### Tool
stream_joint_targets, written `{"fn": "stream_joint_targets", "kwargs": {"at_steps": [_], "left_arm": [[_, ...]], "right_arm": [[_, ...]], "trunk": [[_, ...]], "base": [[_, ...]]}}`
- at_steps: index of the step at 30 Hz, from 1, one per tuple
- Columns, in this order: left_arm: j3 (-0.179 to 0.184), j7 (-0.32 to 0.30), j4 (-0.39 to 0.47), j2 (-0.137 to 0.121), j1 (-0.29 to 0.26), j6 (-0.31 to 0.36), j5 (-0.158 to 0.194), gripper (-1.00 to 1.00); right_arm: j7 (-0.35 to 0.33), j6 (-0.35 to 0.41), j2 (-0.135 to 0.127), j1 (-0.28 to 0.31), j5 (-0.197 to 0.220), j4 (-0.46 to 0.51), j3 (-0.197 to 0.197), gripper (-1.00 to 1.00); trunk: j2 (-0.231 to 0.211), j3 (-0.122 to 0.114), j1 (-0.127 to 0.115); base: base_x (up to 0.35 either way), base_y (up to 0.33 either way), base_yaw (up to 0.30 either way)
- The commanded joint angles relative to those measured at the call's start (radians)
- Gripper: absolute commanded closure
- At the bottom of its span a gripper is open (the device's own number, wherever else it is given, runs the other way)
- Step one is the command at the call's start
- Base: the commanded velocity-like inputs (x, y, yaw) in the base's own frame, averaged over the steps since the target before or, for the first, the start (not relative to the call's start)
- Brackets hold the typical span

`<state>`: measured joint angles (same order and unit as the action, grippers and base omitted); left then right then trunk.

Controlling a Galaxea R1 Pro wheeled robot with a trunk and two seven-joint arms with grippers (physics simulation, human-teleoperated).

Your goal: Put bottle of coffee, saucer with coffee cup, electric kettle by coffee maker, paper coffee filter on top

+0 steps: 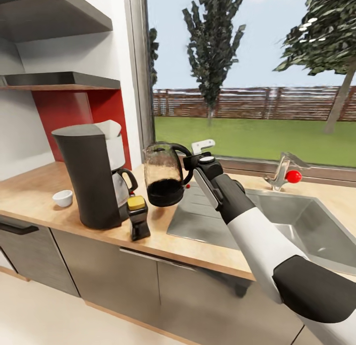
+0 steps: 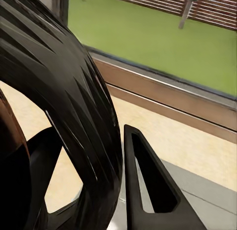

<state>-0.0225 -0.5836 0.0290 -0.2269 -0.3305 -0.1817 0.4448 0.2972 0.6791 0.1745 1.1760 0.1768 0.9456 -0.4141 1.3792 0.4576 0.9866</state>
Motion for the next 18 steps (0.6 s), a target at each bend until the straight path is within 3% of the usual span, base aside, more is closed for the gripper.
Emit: {"fn": "stream_joint_targets", "kwargs": {"at_steps": [1,6,18], "left_arm": [[-0.002,-0.003,-0.001,0.0,-0.001,-0.004,-0.002,-1.0],[-0.002,-0.004,-0.001,0.0,-0.001,-0.004,-0.002,-1.0],[-0.002,-0.004,-0.001,0.0,-0.001,-0.004,-0.002,-1.0]], "right_arm": [[0.01,0.003,0.0,0.002,0.006,0.001,-0.002,1.0],[0.01,0.003,0.0,0.001,0.006,0.001,-0.002,1.0],[0.01,0.002,0.0,0.001,0.006,0.001,-0.002,1.0]], "trunk": [[0.001,0.001,0.0],[0.001,0.001,0.0],[0.008,0.004,0.004]], "base": [[0.008,0.07,0.0],[0.003,0.115,0.0],[0.0,0.007,0.0]]}}
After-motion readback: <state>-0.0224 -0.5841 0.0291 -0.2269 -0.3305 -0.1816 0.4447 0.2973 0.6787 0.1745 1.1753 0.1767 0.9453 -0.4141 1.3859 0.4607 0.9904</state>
